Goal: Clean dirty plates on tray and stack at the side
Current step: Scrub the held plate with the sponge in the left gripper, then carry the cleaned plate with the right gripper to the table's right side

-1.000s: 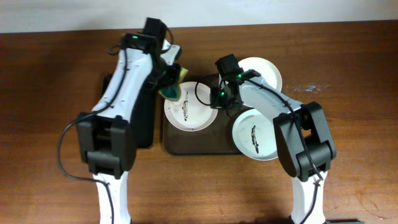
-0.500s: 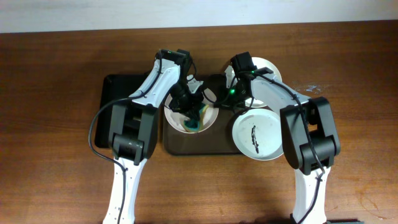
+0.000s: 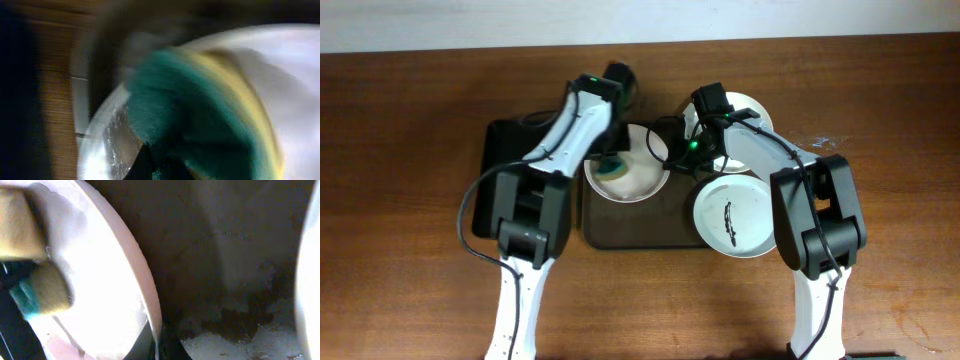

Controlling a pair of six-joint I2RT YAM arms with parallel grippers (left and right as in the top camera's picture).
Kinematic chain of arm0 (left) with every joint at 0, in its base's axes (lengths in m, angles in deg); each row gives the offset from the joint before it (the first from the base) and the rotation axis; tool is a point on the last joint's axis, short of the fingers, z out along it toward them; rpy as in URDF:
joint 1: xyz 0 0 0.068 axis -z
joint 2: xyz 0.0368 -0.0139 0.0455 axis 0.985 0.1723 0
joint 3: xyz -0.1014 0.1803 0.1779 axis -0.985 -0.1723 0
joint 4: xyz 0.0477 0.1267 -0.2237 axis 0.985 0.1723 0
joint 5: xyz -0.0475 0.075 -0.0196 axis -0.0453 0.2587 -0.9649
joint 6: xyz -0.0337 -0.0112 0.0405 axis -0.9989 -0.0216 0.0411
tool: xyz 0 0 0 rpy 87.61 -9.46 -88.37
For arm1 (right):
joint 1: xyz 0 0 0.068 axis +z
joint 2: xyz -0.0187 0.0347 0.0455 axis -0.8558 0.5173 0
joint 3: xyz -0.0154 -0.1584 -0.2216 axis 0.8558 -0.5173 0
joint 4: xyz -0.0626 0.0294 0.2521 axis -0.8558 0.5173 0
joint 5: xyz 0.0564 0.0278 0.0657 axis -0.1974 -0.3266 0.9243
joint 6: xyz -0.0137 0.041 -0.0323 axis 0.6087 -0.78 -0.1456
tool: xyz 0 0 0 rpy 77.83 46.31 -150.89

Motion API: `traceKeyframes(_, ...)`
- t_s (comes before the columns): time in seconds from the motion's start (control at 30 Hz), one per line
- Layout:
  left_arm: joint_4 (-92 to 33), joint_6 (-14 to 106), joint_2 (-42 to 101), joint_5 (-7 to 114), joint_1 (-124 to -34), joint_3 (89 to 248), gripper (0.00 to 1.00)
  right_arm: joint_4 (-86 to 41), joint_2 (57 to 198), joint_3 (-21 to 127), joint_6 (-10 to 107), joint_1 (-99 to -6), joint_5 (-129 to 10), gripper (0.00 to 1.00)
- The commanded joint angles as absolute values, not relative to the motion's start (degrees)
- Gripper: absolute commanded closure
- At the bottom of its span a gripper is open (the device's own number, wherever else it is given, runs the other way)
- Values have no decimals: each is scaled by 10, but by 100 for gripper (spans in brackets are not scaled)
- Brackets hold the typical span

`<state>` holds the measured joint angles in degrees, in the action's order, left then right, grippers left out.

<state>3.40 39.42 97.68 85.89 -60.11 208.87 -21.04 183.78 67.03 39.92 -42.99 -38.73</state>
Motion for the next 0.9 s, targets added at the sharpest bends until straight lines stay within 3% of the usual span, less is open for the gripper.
traceKeyframes(0.0,-9,574,1011,806,-658,2074,100,-197,1868,652,405,-426,-408,96)
traceKeyframes(0.03,-23,658,1011,691,-652,2074,100,-192,1868,652,405,-426,-408,96)
traceKeyframes(0.13,-50,686,1011,649,-628,2074,100,-190,1868,652,405,-426,-408,96)
traceKeyframes(0.33,-141,490,1011,1007,-579,2086,100,-174,1868,652,411,-426,-413,96)
traceKeyframes(0.4,-72,490,1010,1027,-578,2147,100,-171,1868,652,411,-428,-415,96)
traceKeyframes(0.47,55,490,1010,965,-580,2267,100,-163,1862,655,412,-428,-415,96)
traceKeyframes(0.63,291,491,1010,923,-593,2554,100,-88,1752,656,417,-427,-498,96)
traceKeyframes(0.77,328,523,1008,859,-627,2619,100,-31,1674,656,420,-402,-623,96)
traceKeyframes(0.87,328,536,1008,801,-672,2618,100,-1,1617,662,389,-334,-831,96)
